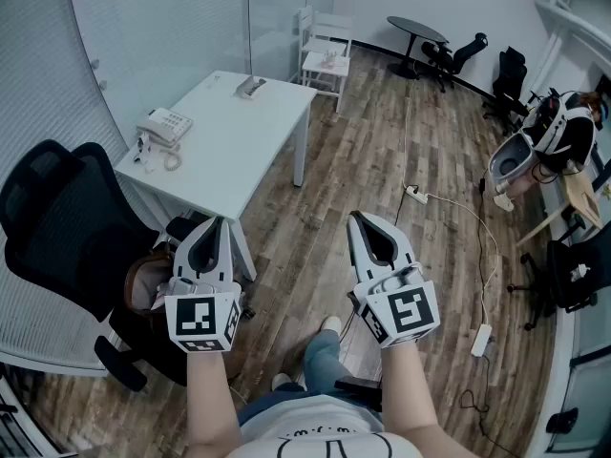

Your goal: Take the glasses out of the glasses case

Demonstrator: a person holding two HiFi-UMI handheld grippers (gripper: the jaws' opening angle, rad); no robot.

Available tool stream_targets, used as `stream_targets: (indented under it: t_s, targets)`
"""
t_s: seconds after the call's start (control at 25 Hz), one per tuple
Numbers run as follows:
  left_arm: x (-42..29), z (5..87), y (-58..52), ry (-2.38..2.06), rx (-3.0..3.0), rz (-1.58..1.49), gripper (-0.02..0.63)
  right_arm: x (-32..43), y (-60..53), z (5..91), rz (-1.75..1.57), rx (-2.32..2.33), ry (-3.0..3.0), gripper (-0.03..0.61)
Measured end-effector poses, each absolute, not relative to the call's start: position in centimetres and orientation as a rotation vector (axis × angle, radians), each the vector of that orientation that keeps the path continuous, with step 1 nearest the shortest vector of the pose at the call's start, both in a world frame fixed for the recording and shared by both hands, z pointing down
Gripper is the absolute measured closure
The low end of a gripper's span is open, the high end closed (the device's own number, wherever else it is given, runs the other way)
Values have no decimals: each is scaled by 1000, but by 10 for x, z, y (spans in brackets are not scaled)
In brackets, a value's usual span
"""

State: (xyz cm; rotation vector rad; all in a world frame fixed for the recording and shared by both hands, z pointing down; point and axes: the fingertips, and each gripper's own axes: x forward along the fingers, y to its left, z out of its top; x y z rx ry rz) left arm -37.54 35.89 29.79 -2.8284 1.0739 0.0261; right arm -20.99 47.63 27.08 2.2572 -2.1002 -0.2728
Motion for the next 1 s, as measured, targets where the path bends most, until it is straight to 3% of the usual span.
stream_targets:
  t_s: [1.0]
  targets:
    - [-143, 309, 180, 1173, -2830, -3, 597, 23, 264, 273, -243, 2132, -2304, 568]
